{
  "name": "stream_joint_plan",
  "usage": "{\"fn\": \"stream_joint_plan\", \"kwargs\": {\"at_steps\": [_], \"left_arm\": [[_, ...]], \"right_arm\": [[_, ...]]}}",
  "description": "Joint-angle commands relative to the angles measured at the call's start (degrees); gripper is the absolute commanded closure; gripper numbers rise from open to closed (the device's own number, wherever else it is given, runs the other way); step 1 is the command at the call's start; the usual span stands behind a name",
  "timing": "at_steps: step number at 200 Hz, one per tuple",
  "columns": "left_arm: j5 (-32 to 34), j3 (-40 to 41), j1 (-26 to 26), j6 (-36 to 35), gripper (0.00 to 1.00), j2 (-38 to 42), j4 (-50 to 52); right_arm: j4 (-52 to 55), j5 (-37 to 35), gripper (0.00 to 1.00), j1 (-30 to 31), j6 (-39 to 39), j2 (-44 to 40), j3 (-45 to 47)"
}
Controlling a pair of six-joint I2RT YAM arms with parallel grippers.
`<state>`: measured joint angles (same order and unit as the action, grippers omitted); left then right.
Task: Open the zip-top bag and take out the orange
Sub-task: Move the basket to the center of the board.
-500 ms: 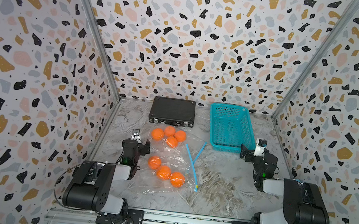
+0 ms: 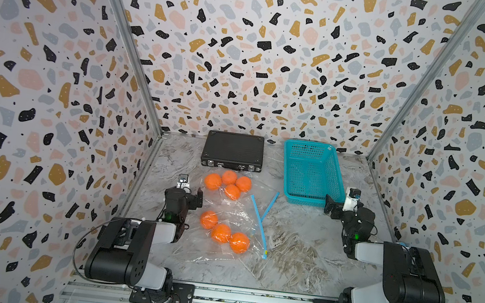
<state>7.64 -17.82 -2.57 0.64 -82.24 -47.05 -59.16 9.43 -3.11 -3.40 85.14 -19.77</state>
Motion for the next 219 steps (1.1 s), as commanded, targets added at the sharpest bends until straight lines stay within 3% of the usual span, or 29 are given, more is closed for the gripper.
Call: {"fn": "stream_joint_plan", "kwargs": {"at_steps": [1, 68, 87, 100, 113, 131, 149, 164, 180, 196, 219], "left_arm": [[-0.7, -0.8, 0.3, -0.2, 0.01, 0.5, -1.5], [-0.5, -0.6, 0.3, -0.3, 0.01, 0.7, -1.6], [0.1, 1.0, 0.2, -0.1, 0.01, 3.8, -2.4], [0.0, 2.4, 0.2, -0.3, 0.01, 9.7, -0.8], [0.2, 1.8, 0.2, 1.0, 0.01, 19.4, 9.7], [-0.2, -0.2, 0.0, 4.4, 0.01, 32.0, 21.6], [1.9, -0.7, 0.0, 18.2, 0.01, 43.1, 26.9], [-6.5, -1.5, -0.1, 23.5, 0.01, 48.7, 28.0], [-10.7, -0.1, -0.1, 37.1, 0.01, 49.9, 23.6], [-21.8, -0.3, -0.1, 40.8, 0.01, 45.7, 14.0], [-32.8, -7.0, -1.8, 46.8, 0.01, 33.4, 9.5]], "right_arm": [[7.0, -1.6, 0.0, -0.4, 2.3, 1.8, 0.3], [6.7, -1.6, 0.0, -0.3, 2.3, 1.6, 0.4], [6.0, -2.8, 0.0, -0.4, 1.9, -1.1, 1.9], [10.6, -4.5, 0.0, -0.4, 1.0, -5.8, 1.9], [21.0, -4.6, 0.0, -0.4, -0.2, -12.6, 0.0], [40.1, -7.9, 0.0, -0.3, -9.6, -21.4, -6.3], [44.2, -2.9, 0.0, -0.4, -12.8, -25.7, -9.2], [42.5, -3.1, 0.0, -0.4, -20.7, -26.6, -9.7], [48.2, -9.2, 0.0, -0.6, -33.4, -26.2, -11.8], [39.8, 3.2, 0.0, -2.3, -32.7, -24.4, -11.1], [31.8, 10.6, 0.0, -3.1, -38.8, -19.0, -12.1]]}}
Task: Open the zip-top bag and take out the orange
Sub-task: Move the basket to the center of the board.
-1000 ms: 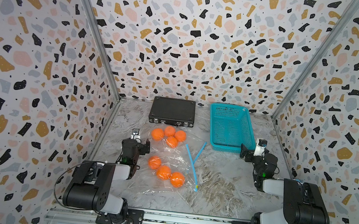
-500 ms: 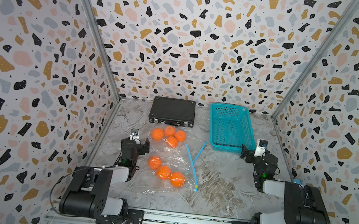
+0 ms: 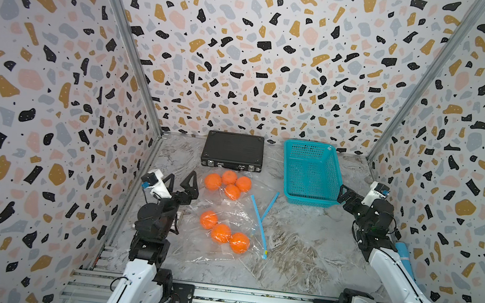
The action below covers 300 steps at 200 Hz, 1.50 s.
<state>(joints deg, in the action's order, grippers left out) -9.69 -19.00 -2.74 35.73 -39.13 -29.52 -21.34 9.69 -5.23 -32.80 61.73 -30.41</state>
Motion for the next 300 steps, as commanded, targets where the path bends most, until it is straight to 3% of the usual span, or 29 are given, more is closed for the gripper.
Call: {"fn": "stream_joint_plan", "kwargs": {"at_steps": [1, 13, 31, 44, 61, 82, 116, 136, 176, 216, 245, 300], "left_arm": [[-15.7, -6.1, -1.9, 11.8, 0.01, -10.3, -8.3], [-16.4, -10.5, -6.8, 9.9, 0.01, -16.3, -8.1], [-9.2, -21.6, -18.1, -0.1, 0.02, -23.8, 6.9], [-4.6, -27.1, -24.5, -3.8, 0.02, -29.9, 9.3], [-6.8, -35.2, -27.0, -1.7, 0.07, -39.9, 10.0], [-6.9, -46.2, -29.4, -0.3, 0.12, -53.0, 14.0], [-5.6, -63.3, -32.1, -1.0, 0.14, -69.8, 24.6], [-3.9, -68.0, -32.4, -0.5, 0.17, -75.7, 26.7], [-10.7, -78.1, -33.4, -1.2, 0.29, -85.3, 28.2], [-9.7, -74.0, -36.8, -0.8, 0.43, -82.8, 25.4], [-9.5, -69.8, -39.1, -0.1, 0.53, -80.5, 23.2], [-7.4, -57.9, -43.7, 2.9, 0.54, -74.3, 16.0]], "right_arm": [[-6.1, 10.7, 0.0, -1.1, -9.4, 4.7, -1.8], [-2.0, 13.6, 0.08, -1.5, -9.3, 8.8, -6.7], [17.5, 11.7, 0.17, -1.1, -5.7, 16.1, -19.3], [34.1, 4.9, 0.2, -0.3, 0.5, 21.8, -29.4], [48.1, -4.2, 0.2, 0.0, 6.3, 28.0, -39.4], [52.3, -7.6, 0.21, 0.0, 10.1, 33.6, -44.8], [56.8, -4.3, 0.32, 0.0, 14.1, 41.4, -51.4], [56.0, -3.7, 0.34, 0.0, 14.3, 42.8, -51.3], [54.8, -4.2, 0.41, 0.0, 14.5, 41.7, -49.4], [54.4, -2.5, 0.56, 0.0, 14.5, 40.0, -46.3], [54.4, -2.3, 0.6, 0.0, 14.3, 36.7, -42.7], [53.1, -1.9, 0.62, 0.0, 12.1, 25.4, -29.9]]}}
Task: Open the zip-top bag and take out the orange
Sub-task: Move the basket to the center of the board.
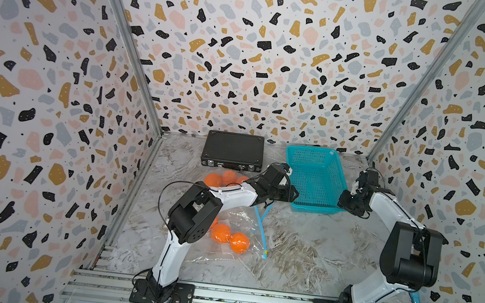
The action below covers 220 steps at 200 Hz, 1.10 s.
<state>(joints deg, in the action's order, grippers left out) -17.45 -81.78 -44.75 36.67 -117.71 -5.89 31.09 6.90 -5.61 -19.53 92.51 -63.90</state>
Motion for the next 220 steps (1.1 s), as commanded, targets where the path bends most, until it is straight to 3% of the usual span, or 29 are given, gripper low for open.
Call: {"fn": "stream_joint_plan", "kwargs": {"at_steps": [1, 22, 41, 72, 85, 89, 91, 134, 181, 220], "left_arm": [[0.4, 5.1, -1.6, 2.0, 0.54, 4.4, -8.0], [0.0, 9.4, -2.8, 3.8, 0.54, 6.1, -11.6], [2.7, 10.8, -4.9, 2.6, 0.49, 7.7, -10.5], [8.0, 14.7, -5.6, 4.5, 0.24, 11.9, -7.5], [11.0, 17.2, -5.6, 4.6, 0.16, 14.7, -6.7], [11.5, 17.8, -5.6, 4.8, 0.02, 15.4, -6.5], [11.7, 18.1, -5.7, 4.9, 0.0, 15.8, -6.6], [13.5, 31.1, -5.7, 7.4, 0.01, 32.0, -8.3], [6.4, 46.8, -6.3, 13.0, 0.01, 54.1, -4.4], [2.8, 61.4, -7.0, 30.9, 0.01, 67.0, -9.1]], "right_arm": [[0.6, 1.0, 0.62, 0.4, -1.2, -5.6, 3.8], [1.0, 0.3, 0.65, 0.4, -2.0, -10.7, 7.9], [2.9, -2.8, 0.57, 0.3, -2.9, -14.9, 9.8], [5.3, -3.9, 0.33, 0.3, -4.0, -16.7, 10.6], [7.0, -5.3, 0.3, 0.3, -3.7, -17.4, 9.9], [7.3, -5.8, 0.3, 0.3, -3.7, -17.9, 9.8], [7.4, -5.9, 0.3, 0.3, -3.7, -18.2, 9.7], [6.7, -0.6, 0.32, 2.4, -5.5, -31.7, 12.1], [2.5, 6.7, 0.42, 14.3, -11.4, -45.4, 18.3], [-1.6, 5.7, 0.45, 26.2, -13.5, -45.8, 21.2]]}}
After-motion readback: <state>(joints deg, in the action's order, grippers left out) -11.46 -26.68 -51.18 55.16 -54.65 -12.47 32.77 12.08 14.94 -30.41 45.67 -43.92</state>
